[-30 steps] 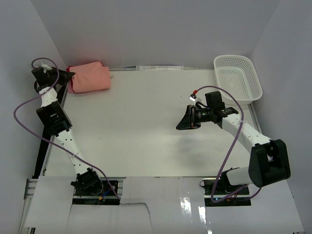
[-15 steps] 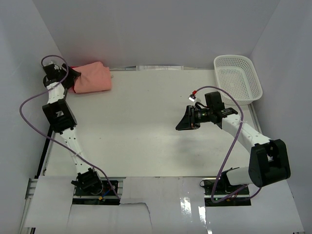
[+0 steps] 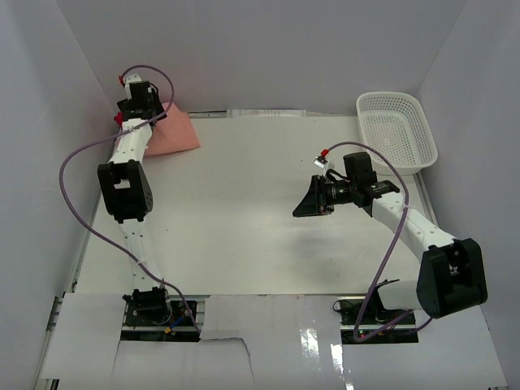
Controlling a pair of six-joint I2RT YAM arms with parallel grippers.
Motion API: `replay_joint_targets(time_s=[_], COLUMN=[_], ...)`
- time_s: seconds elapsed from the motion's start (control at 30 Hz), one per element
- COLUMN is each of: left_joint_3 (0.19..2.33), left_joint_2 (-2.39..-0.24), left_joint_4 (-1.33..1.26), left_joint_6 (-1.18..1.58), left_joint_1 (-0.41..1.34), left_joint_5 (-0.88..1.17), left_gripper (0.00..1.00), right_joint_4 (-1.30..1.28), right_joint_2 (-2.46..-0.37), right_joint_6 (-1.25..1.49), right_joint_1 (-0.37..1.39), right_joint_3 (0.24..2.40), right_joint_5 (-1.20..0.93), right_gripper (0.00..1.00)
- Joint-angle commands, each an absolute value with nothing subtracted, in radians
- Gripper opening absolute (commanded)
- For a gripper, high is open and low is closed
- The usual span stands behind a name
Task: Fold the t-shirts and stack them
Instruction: Put the neatly folded tshirt into the corner of the board with the left arm
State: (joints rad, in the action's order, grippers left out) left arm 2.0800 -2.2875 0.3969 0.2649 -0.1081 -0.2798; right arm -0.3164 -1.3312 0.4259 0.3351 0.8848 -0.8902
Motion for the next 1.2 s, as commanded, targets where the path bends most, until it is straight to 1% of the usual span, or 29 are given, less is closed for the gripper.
replay_joint_targets(time_s=[0.0,0.03,0.13,0.17,0.27,0.33,0.4,0.43,0.47,0.57,0.73,0.87,1.03,1.07,1.17], left_joint_3=[2.097,2.103,2.085,2.047,2.057,2.052,2.049,2.052,2.056,2.068,2.089,2.134,2.138,2.137,2.137], left_joint_2=[-2.195,-2.186,-2.139,-2.129,-2.150,-2.163,-2.189,-2.200,-2.221,-2.246,-2.290,-2.335,-2.370,-2.373,-2.387], left_joint_4=[0.413,0.413,0.382,0.358,0.339,0.336,0.339,0.344,0.350,0.367,0.391,0.423,0.423,0.423,0.420], left_joint_6=[0.161,0.157,0.143,0.127,0.074,0.075,0.097,0.107,0.115,0.135,0.176,0.209,0.239,0.245,0.262], left_joint_1=[-0.110,-0.107,-0.097,-0.077,-0.034,-0.023,-0.017,-0.017,0.018,0.040,0.038,0.025,0.002,-0.038,-0.069], left_joint_5=[-0.645,-0.694,-0.643,-0.650,-0.696,-0.658,-0.579,-0.556,-0.548,-0.535,-0.512,-0.512,-0.482,-0.471,-0.450], left_gripper=[0.86,0.87,0.88,0.88,0.88,0.82,0.75,0.73,0.72,0.71,0.64,0.65,0.66,0.66,0.66], right_joint_4=[-0.342,-0.345,-0.345,-0.344,-0.342,-0.339,-0.337,-0.336,-0.336,-0.331,-0.311,-0.305,-0.304,-0.304,-0.304], right_joint_2=[-1.283,-1.276,-1.261,-1.259,-1.253,-1.246,-1.243,-1.241,-1.239,-1.235,-1.236,-1.239,-1.253,-1.253,-1.255], right_joint_6=[0.387,0.384,0.379,0.380,0.380,0.382,0.385,0.387,0.387,0.387,0.393,0.390,0.382,0.382,0.380], right_joint_1=[0.341,0.339,0.339,0.339,0.339,0.339,0.339,0.339,0.339,0.339,0.339,0.339,0.339,0.339,0.339], right_joint_3=[0.893,0.885,0.867,0.864,0.858,0.853,0.848,0.848,0.847,0.839,0.818,0.808,0.805,0.805,0.802], right_joint_5=[-0.928,-0.927,-0.930,-0.930,-0.931,-0.927,-0.925,-0.925,-0.923,-0.916,-0.916,-0.922,-0.937,-0.937,-0.943], right_gripper=[0.30,0.30,0.30,0.30,0.30,0.30,0.30,0.30,0.30,0.30,0.30,0.30,0.30,0.30,0.30])
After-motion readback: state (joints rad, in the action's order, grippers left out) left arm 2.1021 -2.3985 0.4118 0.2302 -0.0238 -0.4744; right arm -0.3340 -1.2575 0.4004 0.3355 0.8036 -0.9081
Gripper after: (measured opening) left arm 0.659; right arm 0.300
